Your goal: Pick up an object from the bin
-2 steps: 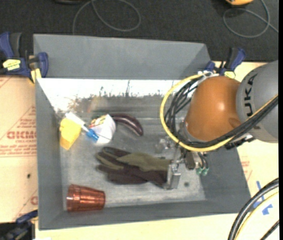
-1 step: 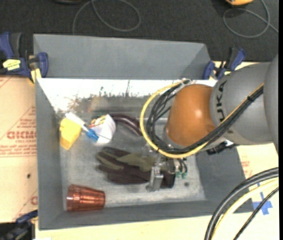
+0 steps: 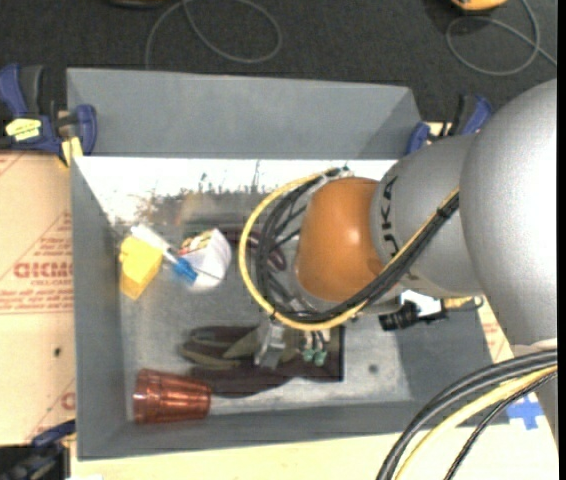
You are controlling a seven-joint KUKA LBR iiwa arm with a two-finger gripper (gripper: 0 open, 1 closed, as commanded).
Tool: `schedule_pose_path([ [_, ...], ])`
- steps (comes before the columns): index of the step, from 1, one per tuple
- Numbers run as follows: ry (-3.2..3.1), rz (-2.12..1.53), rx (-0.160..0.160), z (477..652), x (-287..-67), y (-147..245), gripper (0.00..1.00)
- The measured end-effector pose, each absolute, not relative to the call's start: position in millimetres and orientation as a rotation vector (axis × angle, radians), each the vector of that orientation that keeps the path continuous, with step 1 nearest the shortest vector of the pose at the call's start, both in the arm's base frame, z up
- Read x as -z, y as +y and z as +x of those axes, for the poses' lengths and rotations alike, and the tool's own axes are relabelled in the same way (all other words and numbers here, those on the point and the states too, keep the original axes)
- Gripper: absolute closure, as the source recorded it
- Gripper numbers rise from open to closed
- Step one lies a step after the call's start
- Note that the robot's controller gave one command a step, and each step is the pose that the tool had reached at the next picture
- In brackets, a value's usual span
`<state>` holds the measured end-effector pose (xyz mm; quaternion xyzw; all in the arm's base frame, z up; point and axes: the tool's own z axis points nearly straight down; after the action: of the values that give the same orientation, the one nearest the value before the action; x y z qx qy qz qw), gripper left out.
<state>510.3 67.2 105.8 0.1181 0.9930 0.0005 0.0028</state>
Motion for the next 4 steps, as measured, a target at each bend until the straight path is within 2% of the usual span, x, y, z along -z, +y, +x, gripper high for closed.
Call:
schedule_pose_path([
  [1, 3.114, 0.370, -0.001, 510.3, -106, 67, 1.00],
  [2, 3.116, 0.397, 0.001, 506.3, -139, 73, 1.00],
  [3, 3.113, 0.398, -0.001, 508.0, -151, 76, 1.00],
  [4, 3.127, 0.176, -0.001, 509.3, -152, 77, 1.00],
])
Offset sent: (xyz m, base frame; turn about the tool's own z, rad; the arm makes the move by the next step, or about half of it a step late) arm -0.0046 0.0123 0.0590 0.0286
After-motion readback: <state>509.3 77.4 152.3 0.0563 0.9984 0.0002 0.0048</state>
